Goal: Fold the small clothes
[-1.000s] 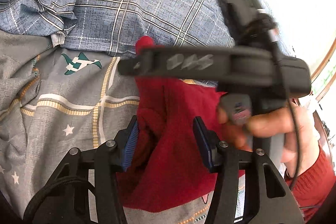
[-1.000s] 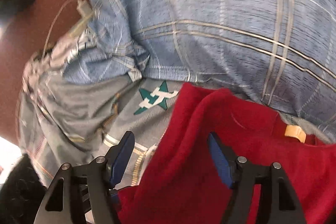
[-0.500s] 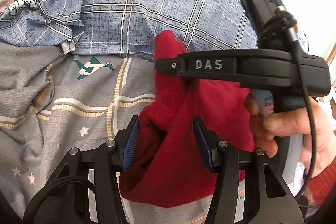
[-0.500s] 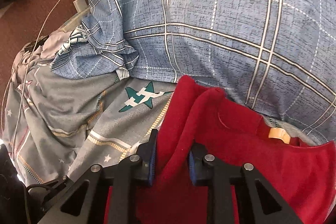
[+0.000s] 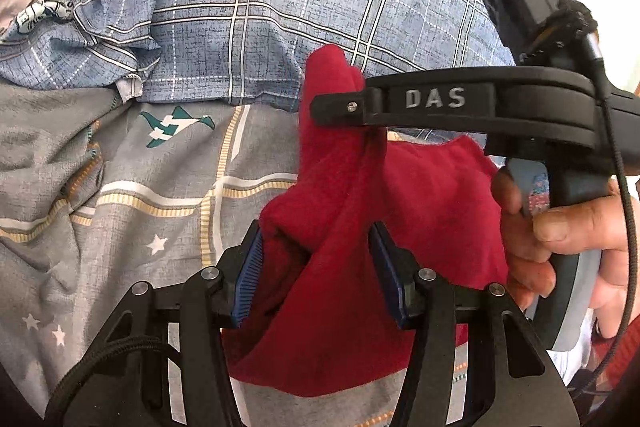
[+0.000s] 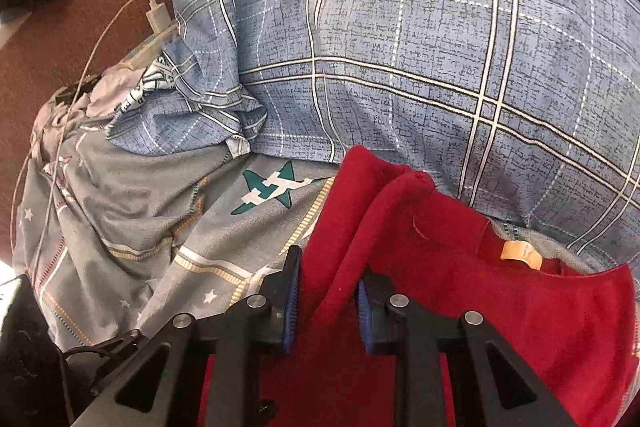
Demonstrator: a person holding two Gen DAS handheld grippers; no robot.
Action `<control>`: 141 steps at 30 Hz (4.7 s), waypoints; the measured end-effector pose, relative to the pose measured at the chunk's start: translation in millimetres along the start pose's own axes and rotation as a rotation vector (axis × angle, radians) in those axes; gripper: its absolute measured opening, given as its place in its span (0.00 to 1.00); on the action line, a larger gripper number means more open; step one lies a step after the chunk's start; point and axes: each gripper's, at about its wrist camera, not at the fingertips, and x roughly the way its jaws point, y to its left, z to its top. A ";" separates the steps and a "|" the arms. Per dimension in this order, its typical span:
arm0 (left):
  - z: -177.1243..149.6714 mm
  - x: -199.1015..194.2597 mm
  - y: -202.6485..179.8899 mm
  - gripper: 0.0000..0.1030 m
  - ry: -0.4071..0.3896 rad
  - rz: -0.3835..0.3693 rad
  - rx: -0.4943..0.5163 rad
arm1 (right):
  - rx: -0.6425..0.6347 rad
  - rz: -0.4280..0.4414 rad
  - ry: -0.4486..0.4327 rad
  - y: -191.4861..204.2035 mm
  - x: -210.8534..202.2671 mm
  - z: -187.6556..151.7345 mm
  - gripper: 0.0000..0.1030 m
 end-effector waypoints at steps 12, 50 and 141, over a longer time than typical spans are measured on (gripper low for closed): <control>-0.2 3.9 -0.9 0.51 0.021 -0.047 -0.054 | 0.003 -0.001 -0.014 -2.7 -10.9 -5.3 0.19; 0.6 4.7 -18.8 0.28 0.033 -0.075 0.014 | 0.023 -0.035 0.009 -21.8 2.7 3.1 0.20; -54.0 52.3 -136.3 0.65 0.077 -0.022 0.299 | 0.315 -0.287 -0.149 -200.1 -109.6 -106.1 0.13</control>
